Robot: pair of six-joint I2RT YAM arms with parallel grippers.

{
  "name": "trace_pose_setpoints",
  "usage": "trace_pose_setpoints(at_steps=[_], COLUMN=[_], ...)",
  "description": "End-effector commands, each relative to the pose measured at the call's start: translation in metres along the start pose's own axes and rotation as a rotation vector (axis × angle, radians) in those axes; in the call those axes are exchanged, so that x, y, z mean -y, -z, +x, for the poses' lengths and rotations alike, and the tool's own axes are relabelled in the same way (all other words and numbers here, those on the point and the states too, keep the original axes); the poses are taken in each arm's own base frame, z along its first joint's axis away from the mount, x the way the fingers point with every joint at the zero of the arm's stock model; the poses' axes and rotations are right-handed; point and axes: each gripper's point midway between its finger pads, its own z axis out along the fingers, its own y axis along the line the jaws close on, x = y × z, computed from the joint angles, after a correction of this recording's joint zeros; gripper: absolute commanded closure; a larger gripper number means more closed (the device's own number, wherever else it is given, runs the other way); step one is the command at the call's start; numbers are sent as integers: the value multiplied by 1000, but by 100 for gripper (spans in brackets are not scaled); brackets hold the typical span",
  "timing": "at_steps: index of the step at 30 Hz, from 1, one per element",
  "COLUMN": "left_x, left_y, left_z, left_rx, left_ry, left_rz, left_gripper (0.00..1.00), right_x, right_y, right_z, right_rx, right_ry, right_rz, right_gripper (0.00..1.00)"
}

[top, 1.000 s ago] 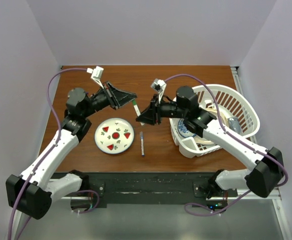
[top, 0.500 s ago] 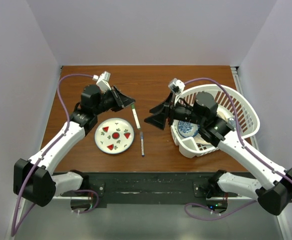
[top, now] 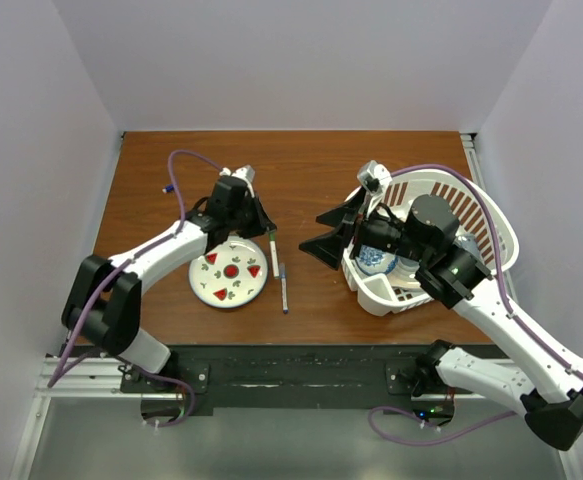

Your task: Insert the pens into the pen caps

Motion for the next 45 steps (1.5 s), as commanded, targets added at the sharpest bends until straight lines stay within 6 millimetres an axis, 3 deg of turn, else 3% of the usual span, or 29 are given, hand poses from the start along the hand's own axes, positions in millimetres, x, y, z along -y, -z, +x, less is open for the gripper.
trace_pose_setpoints(at_steps=[1,13,23,26,38,44,45], left_x=[7,-22,-44,-50,-49,-39,-29], left_y=[-10,-36,-47,-50,-59,-52,-51], left_z=[-15,38,56,63,44,22,10], left_rx=[21,-108,-143,-160,-153,-102,-81], left_ry=[-59,-66,-73,-63,-88,-107,-120], left_rz=[-11,-87,-164,-179,-240,-250,-234], left_gripper=[100,100,100,89,69,59,58], right_x=[4,3,-2,0,-1,-3,-4], right_y=[1,0,1,-1,0,5,6], right_z=[-1,0,-2,0,-2,-5,-6], right_rx=[7,11,23,18,25,35,37], right_ry=[10,11,19,20,25,43,46], right_rz=[23,15,-16,-9,-14,-9,-11], right_gripper=[5,4,4,4,4,4,4])
